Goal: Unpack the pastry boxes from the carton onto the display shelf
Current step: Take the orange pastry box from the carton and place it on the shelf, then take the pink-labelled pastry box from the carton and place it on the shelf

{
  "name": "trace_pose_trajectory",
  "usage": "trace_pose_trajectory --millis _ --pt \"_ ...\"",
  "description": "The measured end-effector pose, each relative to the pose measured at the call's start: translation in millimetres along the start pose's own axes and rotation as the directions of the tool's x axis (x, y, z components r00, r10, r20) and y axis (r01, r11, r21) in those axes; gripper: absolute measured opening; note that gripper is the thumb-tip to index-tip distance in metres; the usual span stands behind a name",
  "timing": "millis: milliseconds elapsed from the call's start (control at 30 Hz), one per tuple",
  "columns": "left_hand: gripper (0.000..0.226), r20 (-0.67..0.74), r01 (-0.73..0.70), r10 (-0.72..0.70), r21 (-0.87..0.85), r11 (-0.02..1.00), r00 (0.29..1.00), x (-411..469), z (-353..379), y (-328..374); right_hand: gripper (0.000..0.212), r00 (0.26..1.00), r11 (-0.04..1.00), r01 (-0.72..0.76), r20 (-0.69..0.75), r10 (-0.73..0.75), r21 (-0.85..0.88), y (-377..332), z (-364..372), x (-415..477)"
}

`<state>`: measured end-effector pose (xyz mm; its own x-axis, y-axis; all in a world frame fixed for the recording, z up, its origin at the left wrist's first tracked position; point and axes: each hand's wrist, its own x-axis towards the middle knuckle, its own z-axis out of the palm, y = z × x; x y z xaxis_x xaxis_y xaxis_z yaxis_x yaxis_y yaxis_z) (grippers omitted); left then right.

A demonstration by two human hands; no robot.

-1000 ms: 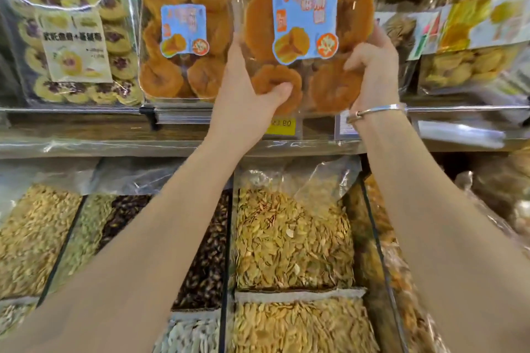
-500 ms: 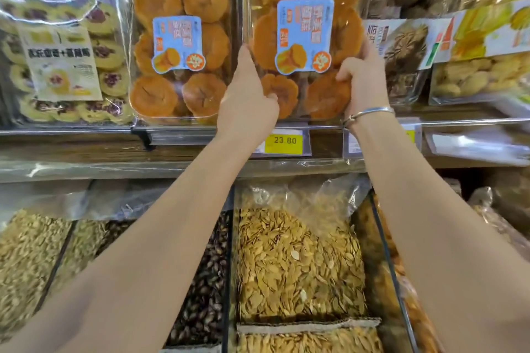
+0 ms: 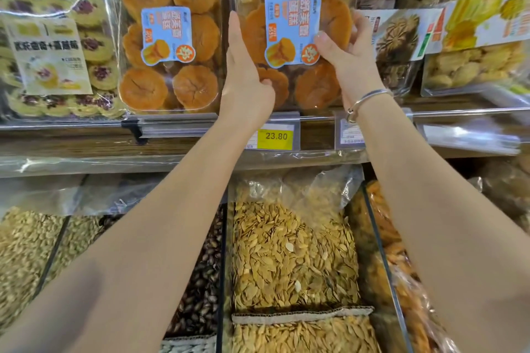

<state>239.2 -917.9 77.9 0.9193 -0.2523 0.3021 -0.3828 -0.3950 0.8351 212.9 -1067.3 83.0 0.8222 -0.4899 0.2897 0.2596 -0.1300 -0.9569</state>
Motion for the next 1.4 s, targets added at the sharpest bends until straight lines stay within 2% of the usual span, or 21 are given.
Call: trace_pose_trajectory --millis 100,300,467,567,633,700,800,967,1033,1133,1233,1400 --pt "0.087 -0.028 -0.003 0.004 0.014 1.000 1.000 -6.4 3.1 -1.6 0.061 1.000 1.000 0.009 0.029 -0.008 -0.021 4.9 -5.6 -0.1" --pt "0.088 -0.096 -0.020 0.039 0.194 0.981 0.995 -28.7 13.7 -1.7 0.084 0.999 0.989 -0.034 0.025 0.038 -0.145 9.2 -14.6 -2.0" --pt "0.081 -0.117 0.008 0.021 0.247 0.969 0.993 -31.8 15.2 -1.0 0.061 0.999 0.980 -0.032 0.009 0.034 -0.194 -0.7 -10.5 0.7" --pt "0.080 -0.107 0.031 -0.004 0.258 0.966 0.994 -31.7 13.8 2.4 0.054 0.999 0.967 -0.046 0.012 0.051 -0.251 -3.6 -6.7 4.7" --pt "0.082 -0.080 0.038 -0.017 0.272 0.962 0.997 -33.8 14.0 2.9 0.057 0.996 0.967 -0.086 -0.004 0.088 -0.241 -1.6 -3.7 3.5" --pt "0.085 -0.037 0.042 -0.033 0.274 0.961 0.999 -37.4 13.8 3.9 0.058 0.993 0.967 -0.111 -0.065 0.098 -0.230 1.7 2.1 -4.0" --pt "0.085 -0.001 0.014 -0.015 0.244 0.970 1.000 -46.2 10.0 5.7 0.068 0.970 0.959 -0.129 -0.231 0.070 -0.251 2.8 11.7 -18.4" --pt "0.077 -0.020 -0.087 0.092 0.173 0.981 0.996 -75.3 -13.5 7.1 0.063 0.930 0.913 -0.012 -0.341 -0.140 -0.408 -13.9 22.1 -64.3" --pt "0.072 -0.023 -0.111 0.116 0.142 0.984 0.993 -93.8 -27.9 2.7 0.059 0.931 0.893 0.051 -0.302 -0.204 -0.447 -20.0 32.6 -96.7" --pt "0.061 -0.017 -0.127 0.132 0.156 0.979 0.991 -127.9 -53.8 -14.5 0.045 0.968 0.861 0.109 -0.143 -0.205 -0.497 -19.1 57.9 -147.1" --pt "0.049 -0.002 -0.046 0.047 0.167 0.985 0.999 -169.9 -87.9 -42.5 0.033 0.991 0.848 0.126 0.028 -0.130 -0.514 -15.8 94.3 -202.4" --pt "0.036 -0.042 0.081 -0.075 0.196 0.977 0.996 -255.8 -169.9 -102.5 0.025 0.978 0.860 0.104 0.209 0.004 -0.499 -10.1 170.4 -303.9"
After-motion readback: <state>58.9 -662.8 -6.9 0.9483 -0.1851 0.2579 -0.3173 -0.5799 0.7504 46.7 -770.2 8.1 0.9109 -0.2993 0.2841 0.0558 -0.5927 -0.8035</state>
